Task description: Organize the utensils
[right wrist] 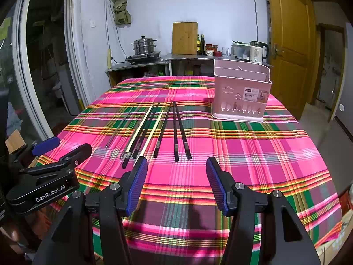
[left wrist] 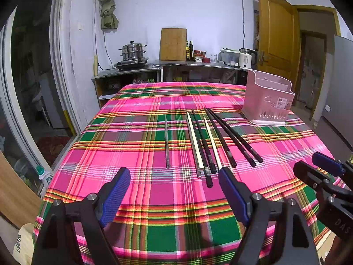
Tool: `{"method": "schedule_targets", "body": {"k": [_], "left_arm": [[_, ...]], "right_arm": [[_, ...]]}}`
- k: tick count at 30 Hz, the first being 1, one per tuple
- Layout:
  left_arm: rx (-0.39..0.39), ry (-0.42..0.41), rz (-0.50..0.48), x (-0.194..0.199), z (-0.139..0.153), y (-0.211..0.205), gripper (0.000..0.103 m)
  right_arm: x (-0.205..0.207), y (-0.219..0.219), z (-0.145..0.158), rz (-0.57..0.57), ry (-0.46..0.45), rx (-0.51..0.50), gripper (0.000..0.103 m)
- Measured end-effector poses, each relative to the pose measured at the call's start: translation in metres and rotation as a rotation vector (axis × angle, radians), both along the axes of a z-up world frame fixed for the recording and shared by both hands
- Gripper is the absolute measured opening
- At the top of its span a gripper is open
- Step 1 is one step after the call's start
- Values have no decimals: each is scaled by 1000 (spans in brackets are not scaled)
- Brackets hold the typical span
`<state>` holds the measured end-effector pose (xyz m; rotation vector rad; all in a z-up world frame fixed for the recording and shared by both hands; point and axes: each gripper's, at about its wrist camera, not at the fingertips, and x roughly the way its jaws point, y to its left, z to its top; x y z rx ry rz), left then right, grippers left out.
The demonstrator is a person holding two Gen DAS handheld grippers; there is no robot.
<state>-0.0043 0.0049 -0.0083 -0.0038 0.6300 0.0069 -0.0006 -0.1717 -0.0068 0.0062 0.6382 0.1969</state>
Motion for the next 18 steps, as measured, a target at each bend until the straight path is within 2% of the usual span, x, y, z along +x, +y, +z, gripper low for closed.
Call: {"method": "schedule_targets", "body": {"k": [18], "left_arm": [[1, -2, 1, -1, 10, 0, 83]], "right_arm": [[-6, -2, 4, -8, 0, 6, 56]]}}
